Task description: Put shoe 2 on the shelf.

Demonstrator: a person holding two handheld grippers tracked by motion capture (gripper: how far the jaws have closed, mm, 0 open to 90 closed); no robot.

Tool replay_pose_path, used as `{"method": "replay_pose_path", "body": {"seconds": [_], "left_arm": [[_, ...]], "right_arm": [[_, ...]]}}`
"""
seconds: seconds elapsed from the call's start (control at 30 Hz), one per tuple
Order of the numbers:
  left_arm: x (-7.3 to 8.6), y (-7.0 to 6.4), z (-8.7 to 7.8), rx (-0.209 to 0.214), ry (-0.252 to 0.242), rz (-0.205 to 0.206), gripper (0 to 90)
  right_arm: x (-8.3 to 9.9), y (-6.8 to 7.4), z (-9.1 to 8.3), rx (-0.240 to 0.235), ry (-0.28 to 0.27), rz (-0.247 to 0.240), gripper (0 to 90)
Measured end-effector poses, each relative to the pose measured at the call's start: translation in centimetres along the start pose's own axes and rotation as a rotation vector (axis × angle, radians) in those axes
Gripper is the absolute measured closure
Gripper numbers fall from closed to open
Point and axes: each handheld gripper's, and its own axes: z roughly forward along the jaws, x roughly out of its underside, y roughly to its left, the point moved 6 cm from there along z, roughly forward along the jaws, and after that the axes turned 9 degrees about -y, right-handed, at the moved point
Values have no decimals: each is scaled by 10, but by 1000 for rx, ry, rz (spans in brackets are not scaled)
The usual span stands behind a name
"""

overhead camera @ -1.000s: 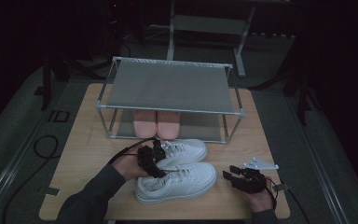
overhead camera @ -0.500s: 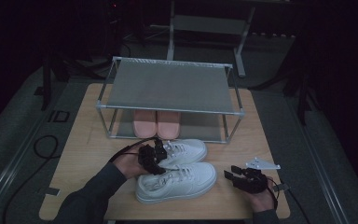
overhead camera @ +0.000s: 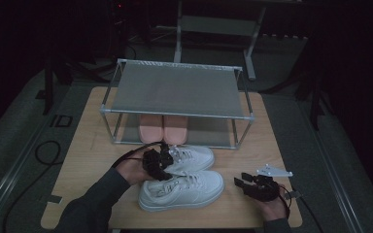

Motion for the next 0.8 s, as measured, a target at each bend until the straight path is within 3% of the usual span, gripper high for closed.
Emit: {"method": "replay_pose_path", "body": {"seconds": [0.13, 0.8], "left_arm": [[0, 0, -4, 13, -2, -2, 763], [-4, 6, -31, -16, -23, -12, 761]], "right_arm": [[0, -1, -1, 1, 0, -2, 547], [1, -3, -1, 4, 0, 1, 547]]}}
